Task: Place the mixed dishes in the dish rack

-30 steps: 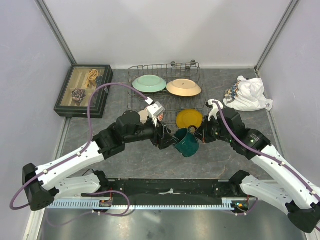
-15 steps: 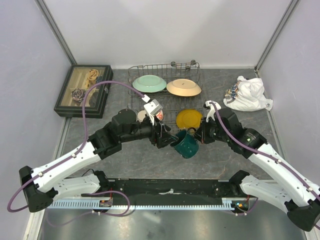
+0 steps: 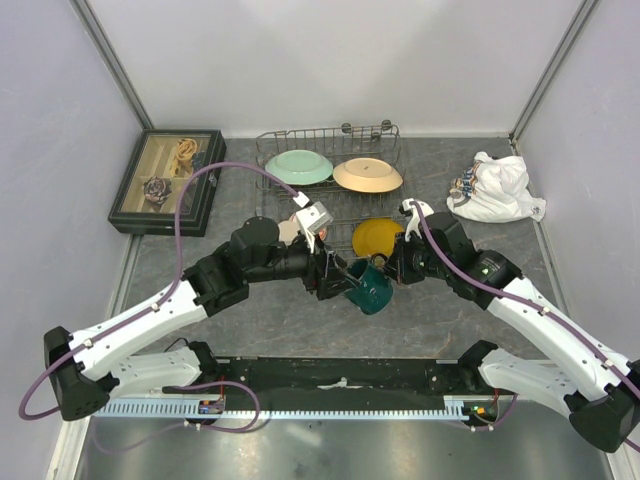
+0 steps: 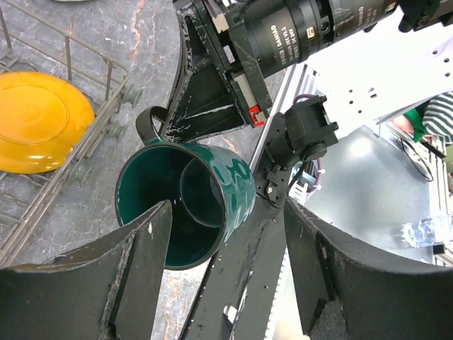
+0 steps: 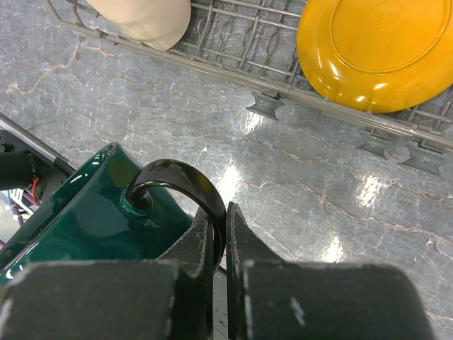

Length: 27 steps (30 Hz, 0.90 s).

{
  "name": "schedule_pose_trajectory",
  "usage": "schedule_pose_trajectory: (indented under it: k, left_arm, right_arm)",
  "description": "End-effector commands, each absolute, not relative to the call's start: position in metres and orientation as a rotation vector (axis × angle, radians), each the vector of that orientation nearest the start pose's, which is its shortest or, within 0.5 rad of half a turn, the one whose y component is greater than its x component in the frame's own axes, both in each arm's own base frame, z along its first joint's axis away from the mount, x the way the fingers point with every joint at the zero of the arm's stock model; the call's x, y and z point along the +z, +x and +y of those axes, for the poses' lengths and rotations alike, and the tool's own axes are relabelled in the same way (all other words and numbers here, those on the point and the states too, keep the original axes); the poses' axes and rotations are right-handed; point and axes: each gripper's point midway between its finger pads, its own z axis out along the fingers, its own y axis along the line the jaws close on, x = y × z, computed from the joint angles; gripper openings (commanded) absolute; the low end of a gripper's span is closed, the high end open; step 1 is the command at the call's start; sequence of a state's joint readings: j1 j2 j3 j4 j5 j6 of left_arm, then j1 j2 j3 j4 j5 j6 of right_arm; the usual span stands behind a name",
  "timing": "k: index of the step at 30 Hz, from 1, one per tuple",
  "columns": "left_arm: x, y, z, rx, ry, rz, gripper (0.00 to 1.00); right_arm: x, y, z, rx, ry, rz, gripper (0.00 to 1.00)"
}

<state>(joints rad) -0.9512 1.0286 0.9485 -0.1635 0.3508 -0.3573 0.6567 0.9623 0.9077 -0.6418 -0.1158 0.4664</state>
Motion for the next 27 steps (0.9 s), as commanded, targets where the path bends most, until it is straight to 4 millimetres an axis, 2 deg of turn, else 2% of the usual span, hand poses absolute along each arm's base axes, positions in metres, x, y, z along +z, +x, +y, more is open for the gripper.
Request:
schedule_pose_trajectory:
  k: [1, 6, 18, 21, 27]
  left_arm:
    - [0.287, 0.14, -0.334, -1.228, 0.89, 1.755, 0.71]
    - [0.279, 0.139, -0.337, -1.235, 0.91, 1.771, 0.7]
    - [0.26, 0.138, -0.352, -1.278, 0.961, 1.81, 0.6]
    - [0.26, 0.138, -0.354, -1.289, 0.966, 1.809, 0.56]
    - [0.259, 0.136, -0.356, -1.297, 0.971, 1.813, 0.43]
  right_arm:
    - [0.244, 0.216, 0.219, 0.812, -0.281, 2.17, 0.0]
    - [0.247, 0.217, 0.218, 0.817, -0.281, 2.162, 0.0]
    - [0.253, 0.217, 0.219, 0.833, -0.286, 2.149, 0.0]
    - [0.253, 0.217, 0.218, 0.835, -0.283, 2.149, 0.0]
    - [0.25, 0.216, 0.217, 0.833, -0.283, 2.152, 0.0]
